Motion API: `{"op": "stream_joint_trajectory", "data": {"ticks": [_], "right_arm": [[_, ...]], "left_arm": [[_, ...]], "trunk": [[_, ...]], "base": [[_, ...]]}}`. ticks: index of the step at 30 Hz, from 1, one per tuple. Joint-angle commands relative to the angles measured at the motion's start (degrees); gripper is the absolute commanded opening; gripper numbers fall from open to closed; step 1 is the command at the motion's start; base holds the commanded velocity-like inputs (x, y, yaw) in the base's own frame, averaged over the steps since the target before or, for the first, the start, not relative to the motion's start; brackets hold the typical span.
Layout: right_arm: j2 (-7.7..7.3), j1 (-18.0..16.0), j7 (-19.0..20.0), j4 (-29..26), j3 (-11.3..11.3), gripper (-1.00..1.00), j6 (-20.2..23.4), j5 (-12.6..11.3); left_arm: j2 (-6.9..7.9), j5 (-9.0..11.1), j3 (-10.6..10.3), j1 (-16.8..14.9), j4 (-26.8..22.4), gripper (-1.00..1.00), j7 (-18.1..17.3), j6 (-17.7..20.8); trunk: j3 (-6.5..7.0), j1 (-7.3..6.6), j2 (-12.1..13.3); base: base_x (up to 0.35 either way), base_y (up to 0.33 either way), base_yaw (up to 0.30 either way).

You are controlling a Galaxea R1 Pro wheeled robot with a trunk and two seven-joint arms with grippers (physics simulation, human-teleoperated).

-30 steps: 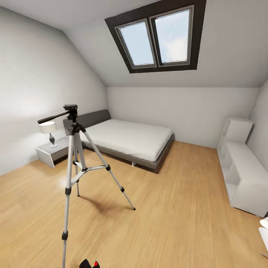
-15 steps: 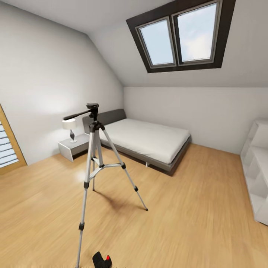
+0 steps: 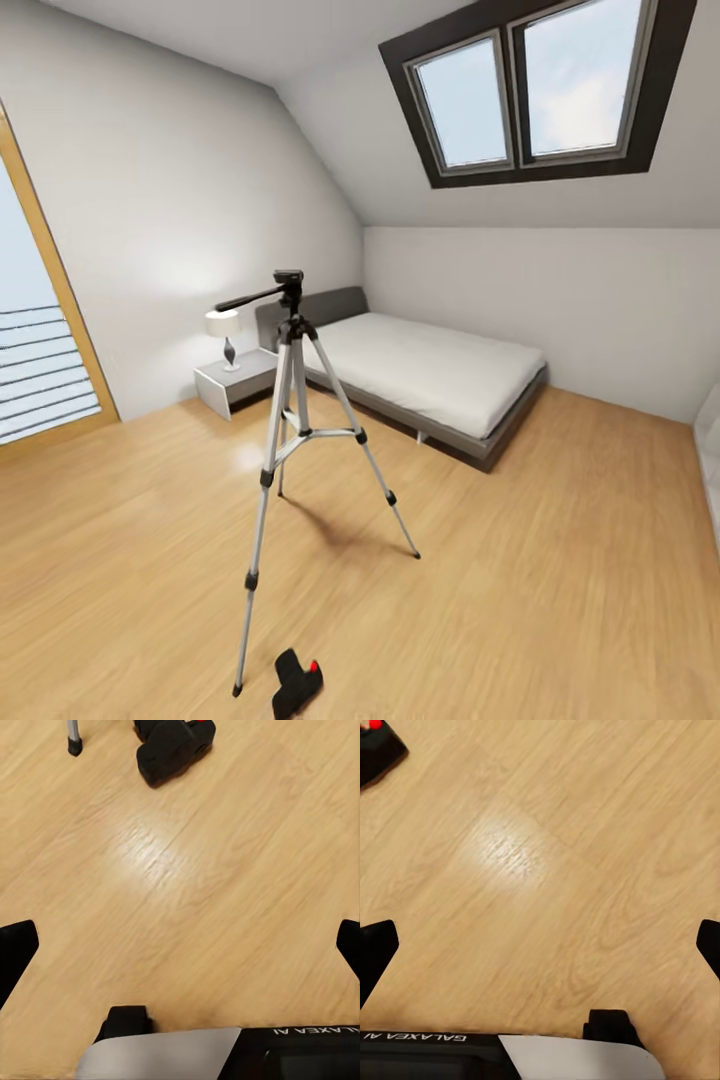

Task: Attach the digital camera to the camera tripod in the bedroom.

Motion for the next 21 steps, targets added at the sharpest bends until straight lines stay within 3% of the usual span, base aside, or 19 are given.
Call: {"op": "stream_joint_trajectory", "data": {"ticks": [1, 7, 21], "right_arm": [[0.01, -0.02, -0.03, 0.03, -0.02, 1.00, -0.17, 0.03], [0.01, -0.02, -0.03, 0.04, -0.02, 1.00, -0.17, 0.03], [0.01, -0.02, -0.03, -0.03, -0.04, 1.00, -0.18, 0.03]], "left_arm": [[-0.01, -0.03, -0.01, 0.01, -0.05, 1.00, 0.02, -0.10], [-0.01, -0.04, -0.01, 0.01, -0.05, 1.00, 0.02, -0.11], [0.08, -0.04, 0.07, 0.01, -0.05, 1.00, 0.02, -0.10]], "trunk": [[-0.13, -0.03, -0.03], [-0.67, -0.03, -0.03], [-1.97, -0.03, -0.03]], "base": [[-0.286, 0.000, 0.092], [-0.225, 0.000, 0.043], [-0.027, 0.000, 0.004]]}}
